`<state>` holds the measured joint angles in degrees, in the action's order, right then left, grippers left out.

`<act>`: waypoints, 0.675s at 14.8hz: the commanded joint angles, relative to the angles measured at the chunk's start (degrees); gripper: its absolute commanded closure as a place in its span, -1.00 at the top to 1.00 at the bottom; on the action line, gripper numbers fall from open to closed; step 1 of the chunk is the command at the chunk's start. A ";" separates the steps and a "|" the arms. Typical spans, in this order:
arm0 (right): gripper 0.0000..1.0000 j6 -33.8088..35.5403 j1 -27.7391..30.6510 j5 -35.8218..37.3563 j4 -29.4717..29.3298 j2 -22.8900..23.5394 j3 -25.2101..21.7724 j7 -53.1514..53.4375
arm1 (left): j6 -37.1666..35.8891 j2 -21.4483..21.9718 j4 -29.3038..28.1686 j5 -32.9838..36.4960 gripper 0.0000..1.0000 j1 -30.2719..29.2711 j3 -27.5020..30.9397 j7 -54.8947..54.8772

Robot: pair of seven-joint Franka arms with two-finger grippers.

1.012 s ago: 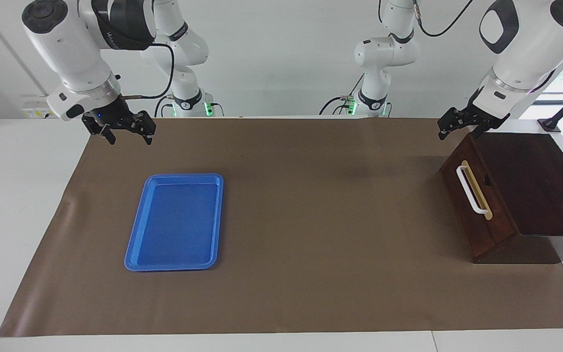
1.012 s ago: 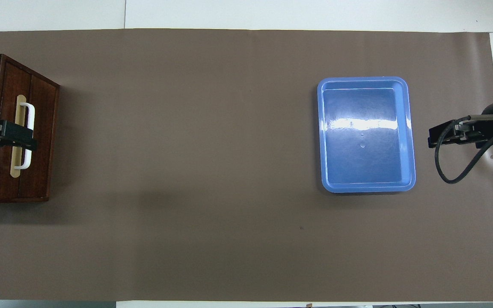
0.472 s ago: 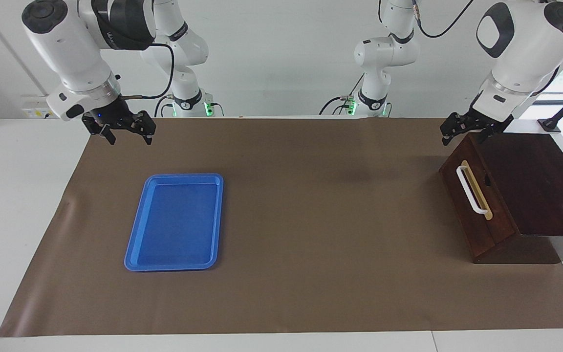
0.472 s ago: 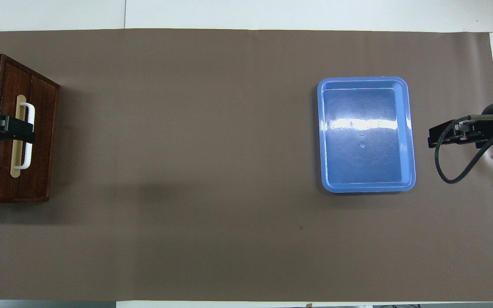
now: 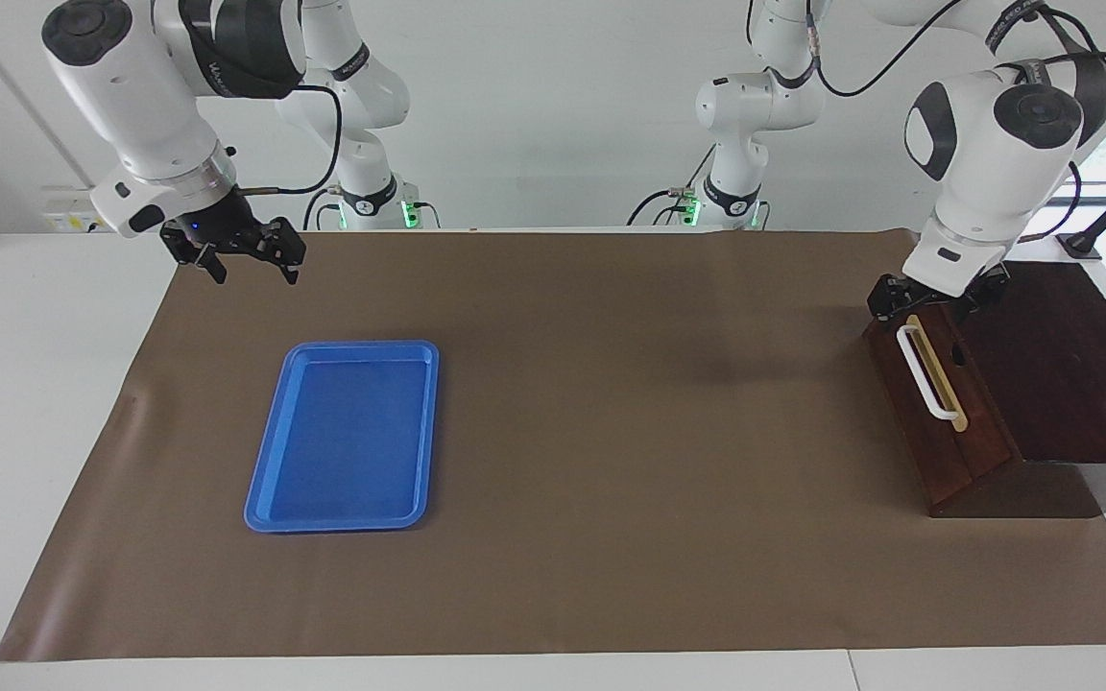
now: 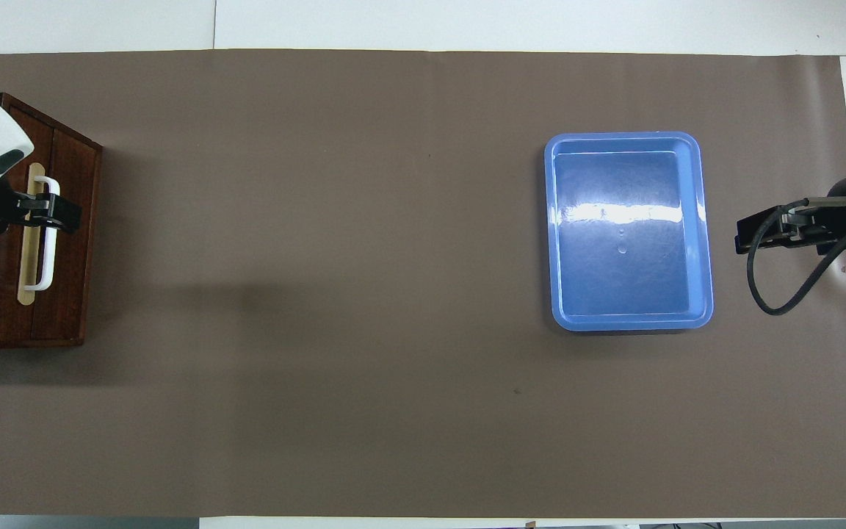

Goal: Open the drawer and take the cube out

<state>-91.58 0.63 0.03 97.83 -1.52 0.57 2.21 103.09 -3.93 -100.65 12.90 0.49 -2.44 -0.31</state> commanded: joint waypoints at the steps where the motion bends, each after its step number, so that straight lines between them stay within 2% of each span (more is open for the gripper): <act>1: 1.00 0.52 0.69 0.94 1.05 -1.20 0.49 -0.71 | 2.63 -3.35 -1.39 8.06 1.00 5.12 0.42 12.81; 2: 1.00 0.52 0.60 0.94 1.05 -1.20 0.49 -0.71 | 4.73 -3.62 -3.66 10.97 1.00 5.66 0.41 15.31; 3: 1.00 0.52 0.60 0.94 1.05 -1.20 0.49 -0.71 | 7.01 -3.37 -5.51 11.00 1.00 5.40 0.41 15.60; 5: 1.00 0.52 0.78 0.94 1.05 -1.20 0.49 -0.71 | 10.97 -3.54 -6.84 11.53 1.00 3.74 0.41 15.34; 7: 1.00 0.52 0.78 0.94 1.05 -1.11 0.49 -0.62 | 13.88 -3.89 -8.59 15.11 1.00 3.55 0.50 15.25; 8: 1.00 0.52 0.69 0.94 1.05 -1.20 0.49 -0.71 | 14.67 -3.89 -9.30 17.74 1.00 3.38 0.50 15.07; 10: 1.00 0.52 0.69 0.94 1.05 -1.20 0.49 -0.62 | 15.64 -4.24 -9.74 18.83 1.00 2.24 0.41 15.16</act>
<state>-91.55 0.63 0.03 97.83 -1.53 0.57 2.21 116.17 -8.97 -108.32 29.61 3.88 -1.78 14.71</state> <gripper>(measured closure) 0.000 0.000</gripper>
